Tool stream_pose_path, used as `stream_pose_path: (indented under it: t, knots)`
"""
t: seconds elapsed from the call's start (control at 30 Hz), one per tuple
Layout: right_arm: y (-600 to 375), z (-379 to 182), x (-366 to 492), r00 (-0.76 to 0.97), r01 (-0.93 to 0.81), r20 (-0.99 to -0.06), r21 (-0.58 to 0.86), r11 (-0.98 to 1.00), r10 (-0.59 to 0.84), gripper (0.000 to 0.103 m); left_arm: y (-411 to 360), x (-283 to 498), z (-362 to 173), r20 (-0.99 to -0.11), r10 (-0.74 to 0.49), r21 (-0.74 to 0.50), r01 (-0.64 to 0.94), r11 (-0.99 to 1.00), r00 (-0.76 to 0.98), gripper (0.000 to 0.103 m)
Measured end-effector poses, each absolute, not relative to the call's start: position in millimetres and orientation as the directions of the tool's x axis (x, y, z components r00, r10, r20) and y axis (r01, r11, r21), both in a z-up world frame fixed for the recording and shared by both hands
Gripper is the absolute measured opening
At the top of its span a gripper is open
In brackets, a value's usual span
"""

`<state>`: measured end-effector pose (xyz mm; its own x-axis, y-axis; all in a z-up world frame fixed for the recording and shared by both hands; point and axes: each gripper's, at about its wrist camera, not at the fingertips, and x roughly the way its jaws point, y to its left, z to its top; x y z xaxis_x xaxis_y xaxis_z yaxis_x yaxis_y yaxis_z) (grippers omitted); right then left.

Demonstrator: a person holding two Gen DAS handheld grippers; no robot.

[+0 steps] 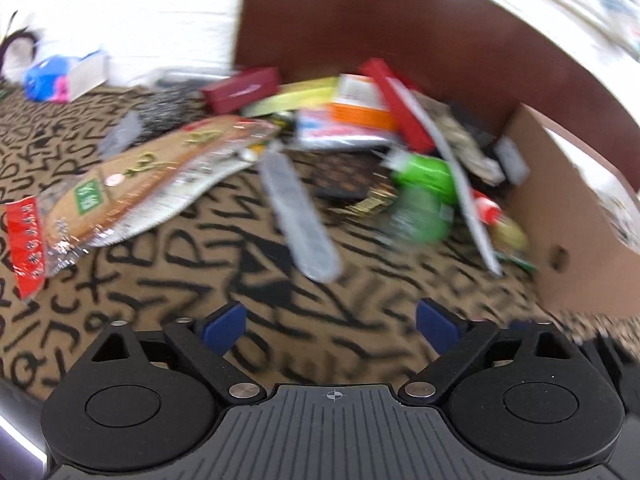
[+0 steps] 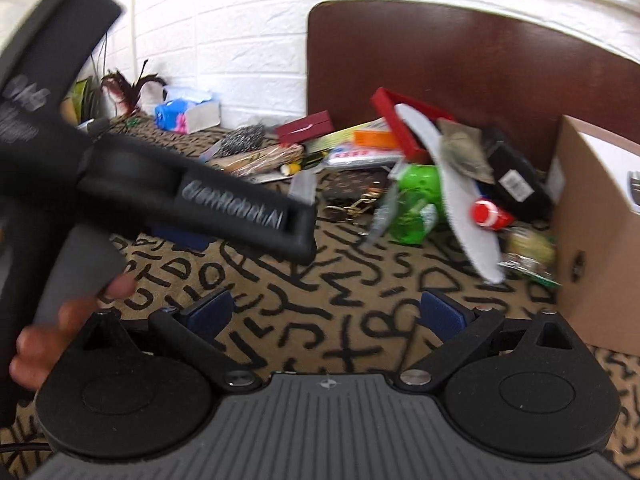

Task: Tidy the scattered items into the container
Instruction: 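Grasp the clear plastic case with the left tool while the right tool grips it too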

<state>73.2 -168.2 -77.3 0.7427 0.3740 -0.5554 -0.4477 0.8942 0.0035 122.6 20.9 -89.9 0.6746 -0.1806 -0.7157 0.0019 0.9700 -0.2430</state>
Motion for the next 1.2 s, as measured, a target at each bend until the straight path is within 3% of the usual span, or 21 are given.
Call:
stream_pose_path:
  t: [0.13, 0.37, 0.67, 0.8, 0.87, 0.9, 0.97, 1.0, 1.03, 1.2]
  knots:
    - [-154, -87, 91, 0.719, -0.466, -0.581, 0.004, 0.885, 0.381, 0.088, 43, 153, -101, -0.744, -0.185, -0.287, -0.057, 0.956, 0.642, 0.086]
    - [-136, -96, 118, 0.689, -0.48, -0.611, 0.018, 0.877, 0.389, 0.072, 48, 182, -106, -0.743, -0.17, -0.276, -0.066, 0.959, 0.647, 0.085]
    - [-115, -103, 145, 0.695, -0.488, -0.61, -0.011, 0.873, 0.381, 0.063, 44, 219, -110, -0.749, -0.138, -0.211, -0.036, 0.977, 0.648, 0.083]
    - [-112, -103, 155, 0.699, -0.486, -0.605, -0.008, 0.874, 0.383, 0.059, 43, 231, -112, -0.754, -0.125, -0.178, -0.017, 0.984, 0.644, 0.077]
    - [-110, -103, 159, 0.702, -0.488, -0.6, -0.013, 0.873, 0.384, 0.049, 44, 236, -111, -0.756, -0.125, -0.167, -0.005, 0.986, 0.643, 0.073]
    - [-109, -103, 160, 0.702, -0.491, -0.598, -0.014, 0.871, 0.386, 0.047, 43, 237, -112, -0.756, -0.123, -0.16, 0.001, 0.987, 0.643, 0.064]
    - [-109, -104, 161, 0.697, -0.5, -0.597, -0.009, 0.866, 0.396, 0.037, 44, 238, -112, -0.754, -0.126, -0.157, 0.01, 0.988, 0.645, 0.058]
    - [-109, -104, 159, 0.695, -0.506, -0.597, -0.008, 0.863, 0.401, 0.034, 44, 238, -112, -0.752, -0.127, -0.156, 0.013, 0.988, 0.647, 0.046]
    - [-110, -104, 158, 0.692, -0.512, -0.597, -0.01, 0.859, 0.405, 0.03, 43, 236, -111, -0.751, -0.129, -0.155, 0.017, 0.988, 0.648, 0.041]
    - [-124, -102, 139, 0.672, -0.538, -0.611, -0.016, 0.843, 0.418, 0.03, 39, 219, -111, -0.757, -0.154, -0.19, 0.011, 0.982, 0.634, 0.041]
